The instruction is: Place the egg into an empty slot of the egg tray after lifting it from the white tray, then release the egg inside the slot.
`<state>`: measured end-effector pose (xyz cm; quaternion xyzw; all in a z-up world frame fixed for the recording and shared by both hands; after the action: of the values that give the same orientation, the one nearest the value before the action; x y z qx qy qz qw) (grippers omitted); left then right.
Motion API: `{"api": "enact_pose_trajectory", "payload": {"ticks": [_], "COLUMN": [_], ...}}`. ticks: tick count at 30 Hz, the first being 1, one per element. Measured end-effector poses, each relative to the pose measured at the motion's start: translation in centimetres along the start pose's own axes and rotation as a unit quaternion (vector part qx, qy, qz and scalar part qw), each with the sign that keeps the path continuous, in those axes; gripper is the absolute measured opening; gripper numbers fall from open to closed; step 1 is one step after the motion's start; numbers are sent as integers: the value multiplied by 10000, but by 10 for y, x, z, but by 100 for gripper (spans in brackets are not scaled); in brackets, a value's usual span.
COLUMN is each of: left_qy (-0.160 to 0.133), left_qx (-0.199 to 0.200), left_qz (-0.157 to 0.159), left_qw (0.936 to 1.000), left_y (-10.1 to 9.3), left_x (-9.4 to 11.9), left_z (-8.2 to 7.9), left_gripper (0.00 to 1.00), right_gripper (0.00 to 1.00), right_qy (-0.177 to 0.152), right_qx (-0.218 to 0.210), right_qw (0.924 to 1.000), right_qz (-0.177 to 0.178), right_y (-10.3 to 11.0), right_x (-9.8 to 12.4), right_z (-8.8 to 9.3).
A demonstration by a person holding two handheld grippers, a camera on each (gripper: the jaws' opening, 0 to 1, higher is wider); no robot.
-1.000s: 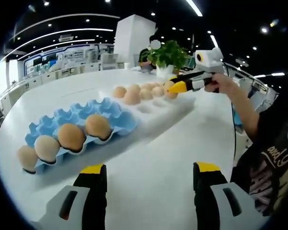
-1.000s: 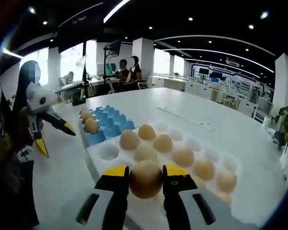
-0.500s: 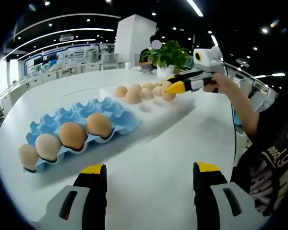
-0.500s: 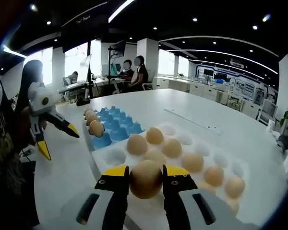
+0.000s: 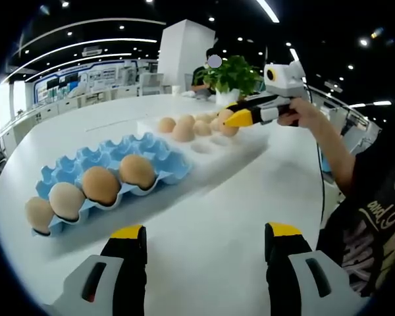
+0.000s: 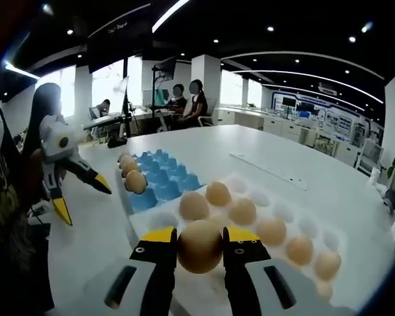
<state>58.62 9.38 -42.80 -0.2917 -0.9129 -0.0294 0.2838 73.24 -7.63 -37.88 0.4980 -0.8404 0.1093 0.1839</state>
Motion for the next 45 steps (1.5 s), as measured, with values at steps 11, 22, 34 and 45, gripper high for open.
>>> {"api": "enact_pose_trajectory", "payload": {"ticks": [11, 22, 34, 45], "left_qy": [2, 9, 5, 4], "left_qx": [-4, -29, -8, 24], "left_qz": [7, 8, 12, 3], "left_qw": [10000, 10000, 10000, 10000], "left_y": [0, 2, 3, 4], "left_x": [-1, 0, 1, 2], "left_z": [-1, 0, -1, 0], "left_gripper": [73, 73, 73, 73], "right_gripper": [28, 28, 28, 28], "right_qy": [-30, -52, -88, -106], "right_qx": [92, 190, 242, 330], "right_qw": [9999, 9995, 9986, 9967], "right_qz": [-88, -260, -453, -733], "right_y": [16, 28, 42, 56], "right_x": [-3, -13, -25, -41], "right_z": [-6, -14, -21, -30]}}
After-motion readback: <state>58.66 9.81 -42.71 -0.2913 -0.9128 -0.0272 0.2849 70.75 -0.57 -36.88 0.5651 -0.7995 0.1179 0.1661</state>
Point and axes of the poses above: the point that each gripper's makers call its tool centre point, and the gripper's own axes: x roughly backward along the fingers, y roughly to its left, z roughly out of its underside, the point moved 3 cm from there along x, roughly backward along the fingers, and after that the axes turned 3 degrees about -x, right-handed, at the moved point
